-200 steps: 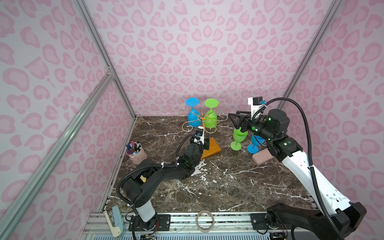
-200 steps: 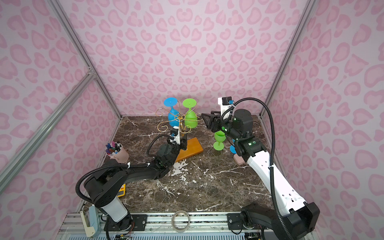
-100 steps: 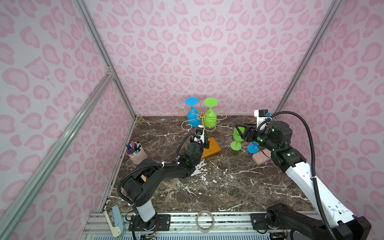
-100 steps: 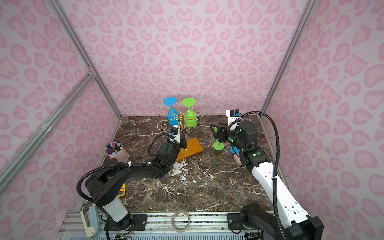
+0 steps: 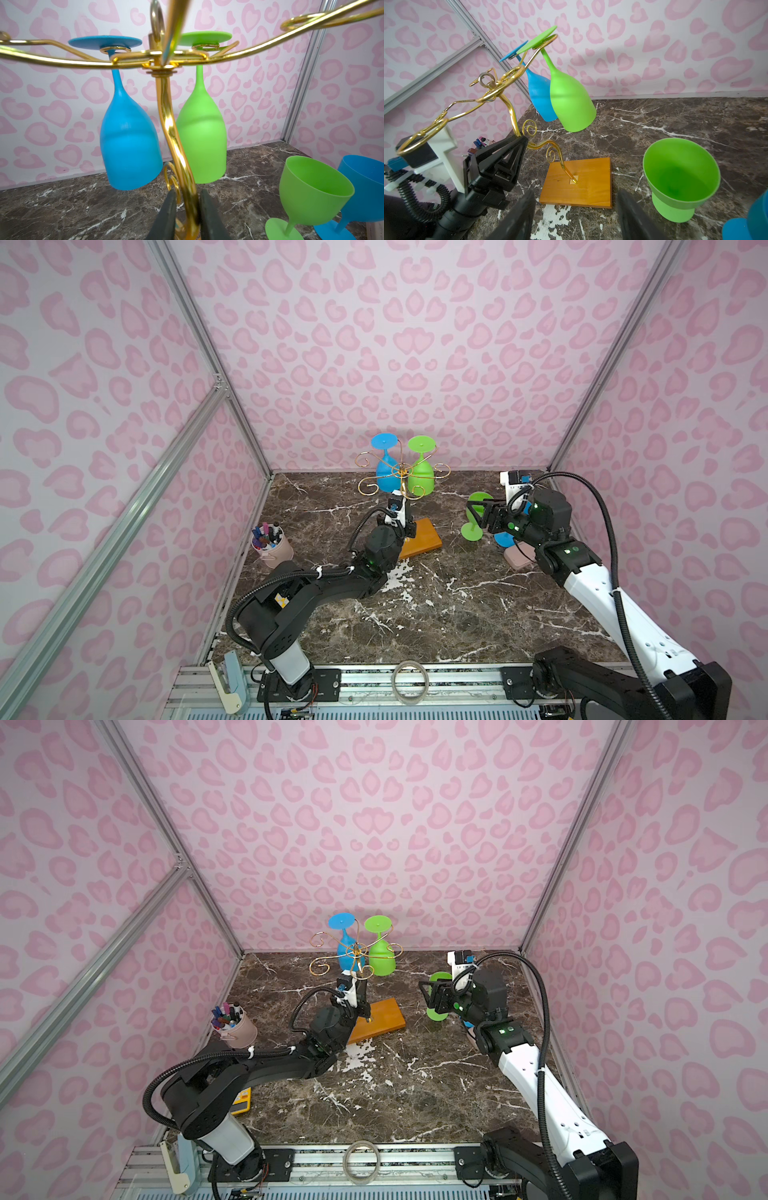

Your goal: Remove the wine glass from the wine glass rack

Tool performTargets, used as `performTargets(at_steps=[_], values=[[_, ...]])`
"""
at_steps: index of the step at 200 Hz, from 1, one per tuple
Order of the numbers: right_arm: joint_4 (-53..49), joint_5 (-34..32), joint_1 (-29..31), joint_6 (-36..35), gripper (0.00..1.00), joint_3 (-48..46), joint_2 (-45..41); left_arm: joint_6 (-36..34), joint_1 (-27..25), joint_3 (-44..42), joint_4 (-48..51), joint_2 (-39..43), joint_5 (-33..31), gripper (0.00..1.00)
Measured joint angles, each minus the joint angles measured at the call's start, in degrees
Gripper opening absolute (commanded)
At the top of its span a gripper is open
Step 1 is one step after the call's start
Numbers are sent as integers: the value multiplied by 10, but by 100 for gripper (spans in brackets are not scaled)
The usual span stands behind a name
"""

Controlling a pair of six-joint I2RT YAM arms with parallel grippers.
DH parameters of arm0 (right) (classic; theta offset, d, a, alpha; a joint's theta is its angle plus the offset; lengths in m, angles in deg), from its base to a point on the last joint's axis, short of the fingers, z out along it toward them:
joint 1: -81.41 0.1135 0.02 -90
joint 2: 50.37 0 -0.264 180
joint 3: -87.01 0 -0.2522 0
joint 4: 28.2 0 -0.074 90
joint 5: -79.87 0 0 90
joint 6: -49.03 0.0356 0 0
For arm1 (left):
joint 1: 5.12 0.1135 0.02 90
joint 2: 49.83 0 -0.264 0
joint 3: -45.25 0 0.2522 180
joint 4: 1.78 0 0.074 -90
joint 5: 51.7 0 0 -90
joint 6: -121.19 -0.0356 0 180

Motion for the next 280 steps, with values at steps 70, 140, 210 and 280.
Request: performTargets(at_steps=[70,140,210,280], values=[[85,36,2,0,64,-52,27,0,0,-19,15,21,19,20],[201,45,4,-1,64,-51,97,9,0,-33,17,34,24,19],[291,74,11,-21,63,11,204,27,0,-37,19,34,28,20],[309,79,18,-26,62,96,282,35,-1,-28,32,30,25,24]])
